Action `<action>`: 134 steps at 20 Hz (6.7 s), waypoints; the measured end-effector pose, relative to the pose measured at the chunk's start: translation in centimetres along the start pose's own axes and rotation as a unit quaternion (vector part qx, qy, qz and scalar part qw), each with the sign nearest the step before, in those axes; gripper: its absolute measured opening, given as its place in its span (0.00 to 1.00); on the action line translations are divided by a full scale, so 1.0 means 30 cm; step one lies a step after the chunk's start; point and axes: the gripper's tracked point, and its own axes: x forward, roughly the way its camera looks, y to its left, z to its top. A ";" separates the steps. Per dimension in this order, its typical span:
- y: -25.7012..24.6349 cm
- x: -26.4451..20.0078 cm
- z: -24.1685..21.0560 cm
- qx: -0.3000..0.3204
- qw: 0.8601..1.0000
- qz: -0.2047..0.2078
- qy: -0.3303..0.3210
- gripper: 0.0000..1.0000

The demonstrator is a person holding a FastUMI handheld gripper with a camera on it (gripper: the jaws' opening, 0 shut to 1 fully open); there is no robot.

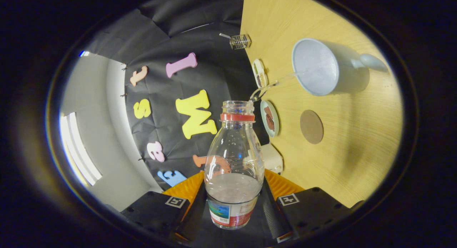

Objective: Take the bottle from table, then pour the juice into the cup, finally place the bottle on the coaster

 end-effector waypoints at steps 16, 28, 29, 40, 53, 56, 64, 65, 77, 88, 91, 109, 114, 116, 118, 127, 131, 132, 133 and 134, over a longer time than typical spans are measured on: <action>0.057 0.002 -0.001 0.081 0.995 0.057 0.001 0.79; 0.161 0.006 0.047 0.214 0.971 0.108 -0.017 0.78; 0.163 0.002 0.052 0.220 0.969 0.112 -0.019 0.78; 0.089 0.011 0.093 0.234 0.967 0.095 -0.036 0.78; 0.067 0.029 -0.040 0.045 0.998 0.046 -0.011 0.78; 0.078 0.028 -0.041 -0.084 0.996 0.027 -0.011 0.79; 0.130 0.003 0.034 -0.323 0.946 -0.015 -0.030 0.79; 0.138 -0.004 0.049 -0.359 0.933 -0.023 -0.034 0.79; 0.228 0.010 0.054 -0.647 0.758 -0.064 -0.046 0.80; -0.041 0.280 0.033 -0.822 0.559 -0.097 -0.048 0.81; -0.160 0.357 0.036 -0.827 0.551 -0.105 -0.030 0.81; -0.433 0.488 0.131 -0.796 0.592 -0.121 -0.002 0.89; -0.424 0.465 0.127 -0.790 0.600 -0.125 0.028 1.00; -0.376 0.441 0.122 -0.794 0.594 -0.123 0.017 1.00; -0.319 0.413 0.105 -0.797 0.592 -0.120 0.007 1.00; 0.002 0.212 -0.018 -0.813 0.572 -0.102 -0.033 1.00; 0.115 0.099 -0.097 -0.824 0.555 -0.111 -0.034 1.00; 0.143 0.073 -0.119 -0.823 0.556 -0.113 -0.035 1.00; 0.172 0.048 -0.138 -0.821 0.558 -0.114 -0.036 1.00; 0.205 0.023 -0.162 -0.820 0.560 -0.112 -0.038 1.00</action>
